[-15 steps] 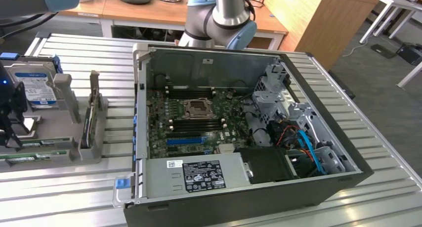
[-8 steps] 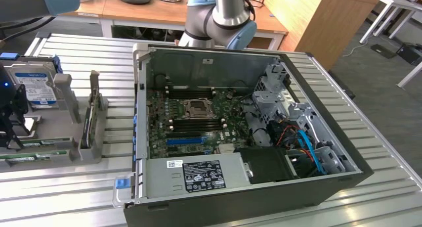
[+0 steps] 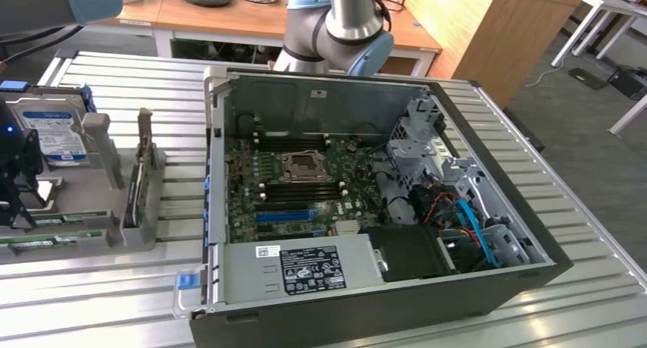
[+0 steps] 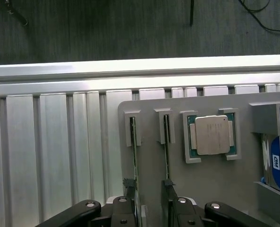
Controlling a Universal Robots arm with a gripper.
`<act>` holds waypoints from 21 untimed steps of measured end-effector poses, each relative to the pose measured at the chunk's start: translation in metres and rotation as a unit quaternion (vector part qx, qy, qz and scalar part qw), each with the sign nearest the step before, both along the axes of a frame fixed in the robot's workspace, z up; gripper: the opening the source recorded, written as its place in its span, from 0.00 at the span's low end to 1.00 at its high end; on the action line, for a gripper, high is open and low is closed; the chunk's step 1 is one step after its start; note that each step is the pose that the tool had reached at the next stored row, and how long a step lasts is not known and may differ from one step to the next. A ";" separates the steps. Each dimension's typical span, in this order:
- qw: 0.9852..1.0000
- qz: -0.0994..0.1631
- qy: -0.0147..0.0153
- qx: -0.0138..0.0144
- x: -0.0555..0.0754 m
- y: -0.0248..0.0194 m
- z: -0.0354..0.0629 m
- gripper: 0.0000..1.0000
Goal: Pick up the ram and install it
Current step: 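Pick up the ram and move it above insertion slot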
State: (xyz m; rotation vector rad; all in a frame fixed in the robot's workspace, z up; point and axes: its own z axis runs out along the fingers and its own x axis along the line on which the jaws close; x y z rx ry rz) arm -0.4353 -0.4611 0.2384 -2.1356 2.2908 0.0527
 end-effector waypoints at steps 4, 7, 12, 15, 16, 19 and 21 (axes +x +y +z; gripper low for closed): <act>1.000 0.004 0.000 0.000 0.000 0.0000 0.0000 0.36; 1.000 0.005 0.000 0.000 0.000 -0.0003 -0.0002 0.36; 1.000 0.005 0.000 0.000 0.000 -0.0028 0.0000 0.36; 1.000 0.005 0.000 0.000 0.000 -0.0029 -0.0010 0.36; 1.000 0.005 0.000 0.000 0.000 -0.0029 -0.0018 0.36; 1.000 0.005 0.000 -0.001 0.000 -0.0029 -0.0040 0.36; 1.000 0.005 0.000 -0.001 0.000 -0.0029 -0.0055 0.36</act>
